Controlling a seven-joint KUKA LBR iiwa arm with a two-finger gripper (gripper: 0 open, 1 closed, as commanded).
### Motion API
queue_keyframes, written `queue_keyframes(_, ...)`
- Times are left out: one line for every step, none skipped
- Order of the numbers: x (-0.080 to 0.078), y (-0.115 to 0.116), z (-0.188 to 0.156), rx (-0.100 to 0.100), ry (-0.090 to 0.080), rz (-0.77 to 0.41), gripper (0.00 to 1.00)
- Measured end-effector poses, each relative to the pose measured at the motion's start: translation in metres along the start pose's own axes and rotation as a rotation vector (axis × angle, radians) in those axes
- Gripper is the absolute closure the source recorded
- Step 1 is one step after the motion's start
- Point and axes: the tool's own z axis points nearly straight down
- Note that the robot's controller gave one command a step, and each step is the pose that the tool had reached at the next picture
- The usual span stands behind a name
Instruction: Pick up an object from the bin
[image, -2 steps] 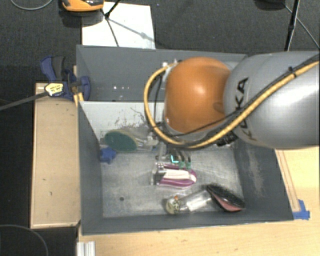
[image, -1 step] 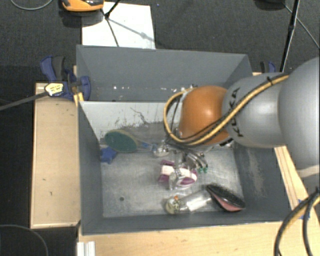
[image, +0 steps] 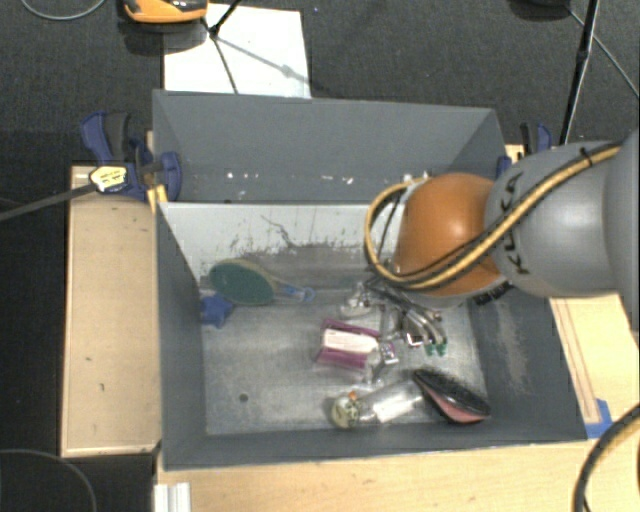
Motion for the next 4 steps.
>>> queue_keyframes(0.001, -0.001, 0.001, -0.001, 0.003, 0.146, 0.0)
queue_keyframes(0.008, 0.007, 0.027, -0.001, -0.007, 0.262, 0.0)
queue_keyframes(0.007, 0.007, 0.026, -0.002, -0.006, 0.264, 0.0)
queue_keyframes(0.004, 0.007, 0.024, -0.002, -0.014, 0.267, 1.0)
